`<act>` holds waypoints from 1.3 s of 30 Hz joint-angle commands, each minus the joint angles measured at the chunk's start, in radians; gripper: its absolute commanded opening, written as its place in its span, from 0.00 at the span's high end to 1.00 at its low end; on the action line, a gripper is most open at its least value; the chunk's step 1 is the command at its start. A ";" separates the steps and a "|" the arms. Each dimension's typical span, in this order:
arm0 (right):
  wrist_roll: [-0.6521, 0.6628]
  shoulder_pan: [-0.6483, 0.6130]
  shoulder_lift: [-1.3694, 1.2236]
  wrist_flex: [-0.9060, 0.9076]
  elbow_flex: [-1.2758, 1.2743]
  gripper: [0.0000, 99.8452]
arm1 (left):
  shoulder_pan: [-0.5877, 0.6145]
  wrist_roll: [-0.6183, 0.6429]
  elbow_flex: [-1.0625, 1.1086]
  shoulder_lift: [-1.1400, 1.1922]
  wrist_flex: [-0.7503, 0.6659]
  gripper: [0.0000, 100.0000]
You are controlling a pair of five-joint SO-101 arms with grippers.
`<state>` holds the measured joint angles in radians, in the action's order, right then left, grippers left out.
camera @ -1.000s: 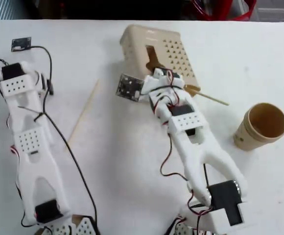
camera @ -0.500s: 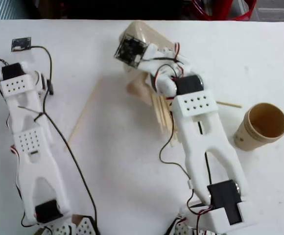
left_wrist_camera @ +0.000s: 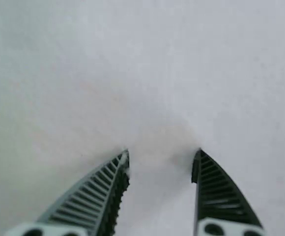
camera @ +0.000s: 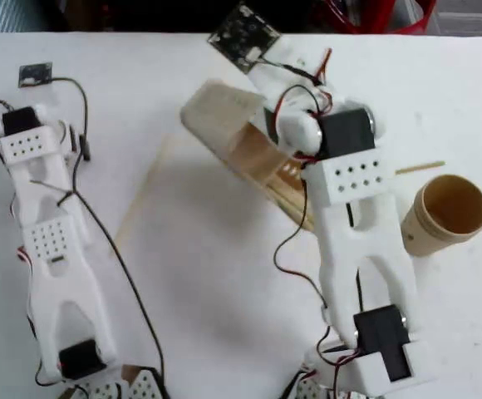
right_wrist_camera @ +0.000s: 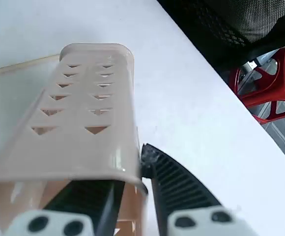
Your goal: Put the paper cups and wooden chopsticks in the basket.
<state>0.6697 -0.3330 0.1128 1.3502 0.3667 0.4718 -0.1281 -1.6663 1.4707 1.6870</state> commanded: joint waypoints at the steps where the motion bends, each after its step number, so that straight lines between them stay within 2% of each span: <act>1: -0.020 -0.007 0.067 0.054 0.138 0.98 | -0.022 -0.009 -0.006 0.012 -0.017 0.79; 6: -0.015 -0.016 0.039 0.077 0.166 0.98 | -0.022 -0.009 -0.006 0.012 -0.017 0.79; 10: -0.014 -0.061 -0.124 0.090 0.192 0.98 | -0.022 -0.009 -0.006 0.012 -0.017 0.79; 17: -0.037 -0.074 -0.343 0.374 0.628 0.98 | -0.025 -0.009 -0.006 0.012 -0.026 0.79; 19: -0.040 -0.065 -0.358 0.375 0.669 0.98 | -0.025 -0.009 -0.006 0.012 -0.028 0.79; 31: -0.069 -0.059 -0.206 0.377 0.548 0.98 | -0.025 -0.009 -0.006 0.013 -0.029 0.79; 39: -0.068 -0.070 -0.047 0.377 0.255 0.98 | -0.025 -0.008 -0.006 0.013 -0.029 0.79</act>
<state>0.6084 -0.3974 -0.0284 1.7215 0.6767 0.4687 -0.1297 -1.6663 1.4707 1.6840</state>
